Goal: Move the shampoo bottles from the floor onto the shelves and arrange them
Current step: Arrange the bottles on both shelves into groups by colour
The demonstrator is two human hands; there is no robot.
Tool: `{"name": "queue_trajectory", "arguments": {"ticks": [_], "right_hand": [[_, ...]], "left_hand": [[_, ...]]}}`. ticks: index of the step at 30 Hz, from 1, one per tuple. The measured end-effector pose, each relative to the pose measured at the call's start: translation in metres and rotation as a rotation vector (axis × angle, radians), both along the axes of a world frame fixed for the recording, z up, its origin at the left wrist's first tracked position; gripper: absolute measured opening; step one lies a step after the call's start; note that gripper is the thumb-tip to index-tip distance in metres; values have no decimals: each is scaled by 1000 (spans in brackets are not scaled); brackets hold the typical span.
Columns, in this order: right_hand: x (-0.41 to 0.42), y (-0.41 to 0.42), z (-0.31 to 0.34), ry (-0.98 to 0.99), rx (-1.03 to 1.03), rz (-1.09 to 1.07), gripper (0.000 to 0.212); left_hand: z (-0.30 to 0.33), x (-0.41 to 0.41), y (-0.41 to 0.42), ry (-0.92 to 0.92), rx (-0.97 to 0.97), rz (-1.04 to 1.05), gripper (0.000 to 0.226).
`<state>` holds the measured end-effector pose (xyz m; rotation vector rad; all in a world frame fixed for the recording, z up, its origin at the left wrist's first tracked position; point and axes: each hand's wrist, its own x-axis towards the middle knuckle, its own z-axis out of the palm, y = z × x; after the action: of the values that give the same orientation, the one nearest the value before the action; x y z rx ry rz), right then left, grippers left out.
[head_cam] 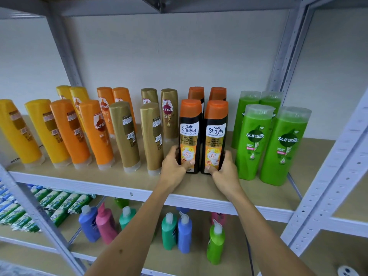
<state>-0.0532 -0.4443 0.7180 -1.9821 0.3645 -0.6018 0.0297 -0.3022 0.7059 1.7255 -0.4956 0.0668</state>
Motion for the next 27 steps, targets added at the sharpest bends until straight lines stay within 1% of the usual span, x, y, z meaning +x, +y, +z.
{"name": "queue_trajectory", "arguments": {"ticks": [17,20,23,25,27], "right_hand": [[-1,1,2,14,16,-15,47],[-2,1,2,18,24,-39,51],[-9,3,1,24,12,-69,59],[-19,5,-1,30,15,-93,62],[-31,8,-4,37,18,-119,60]], "left_hand": [[3,-3,1,-2,20,7,51],[4,-5,1,8,46,14,50],[2,-9,3,-5,104,49,48],[0,-12,4,3,137,92,57],[-2,-20,5,48,120,145,67]]}}
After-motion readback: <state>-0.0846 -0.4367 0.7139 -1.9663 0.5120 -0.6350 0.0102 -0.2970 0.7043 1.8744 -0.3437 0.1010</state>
